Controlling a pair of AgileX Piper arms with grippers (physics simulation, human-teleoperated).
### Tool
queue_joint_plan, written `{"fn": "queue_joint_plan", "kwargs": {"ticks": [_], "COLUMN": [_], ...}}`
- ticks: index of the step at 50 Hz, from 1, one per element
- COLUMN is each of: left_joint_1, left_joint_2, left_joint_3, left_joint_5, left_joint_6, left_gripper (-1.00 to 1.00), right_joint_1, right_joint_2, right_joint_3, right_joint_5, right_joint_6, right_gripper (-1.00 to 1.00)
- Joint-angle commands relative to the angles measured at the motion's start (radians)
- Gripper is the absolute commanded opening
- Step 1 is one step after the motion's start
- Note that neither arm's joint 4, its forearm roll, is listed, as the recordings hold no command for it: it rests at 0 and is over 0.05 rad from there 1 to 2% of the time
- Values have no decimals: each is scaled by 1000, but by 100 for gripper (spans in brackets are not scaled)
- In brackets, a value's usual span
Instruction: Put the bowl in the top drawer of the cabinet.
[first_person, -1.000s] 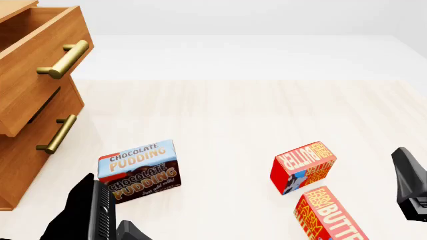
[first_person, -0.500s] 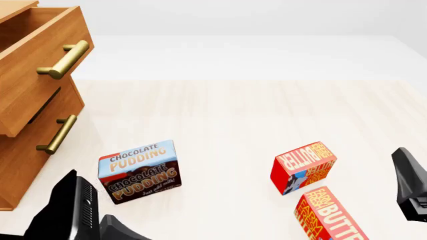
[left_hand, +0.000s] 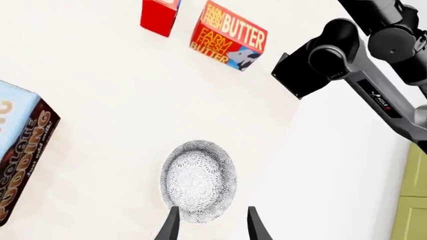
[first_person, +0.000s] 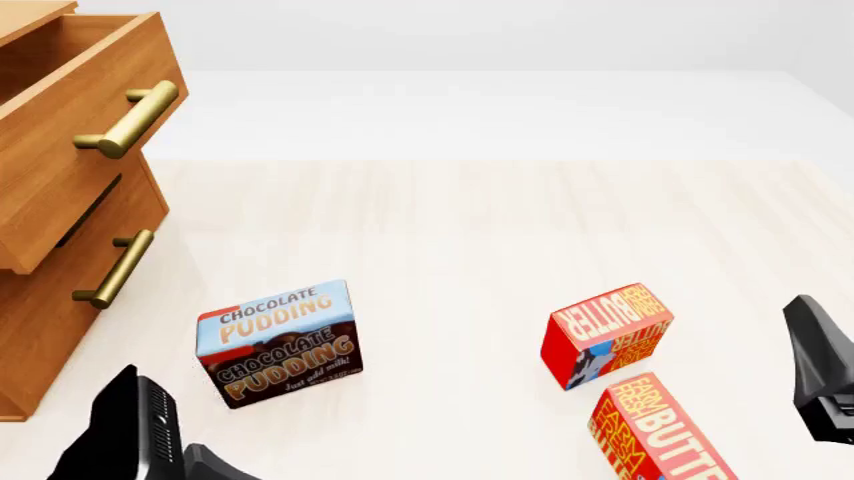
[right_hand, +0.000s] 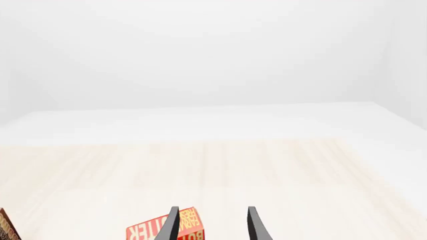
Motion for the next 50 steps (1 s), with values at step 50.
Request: {"fn": "queue_joint_plan", "kwargs": {"ticks": [50], "left_joint_1": [80], "left_joint_2": [121], "left_joint_3": [106], "left_joint_5": [-217], "left_joint_6": [46], "left_gripper": [100], "right_joint_1": [-11], "right_joint_2": [1], "right_joint_3": [0], "right_joint_5": [4], "right_joint_6": [-2], "right_gripper": [100]}}
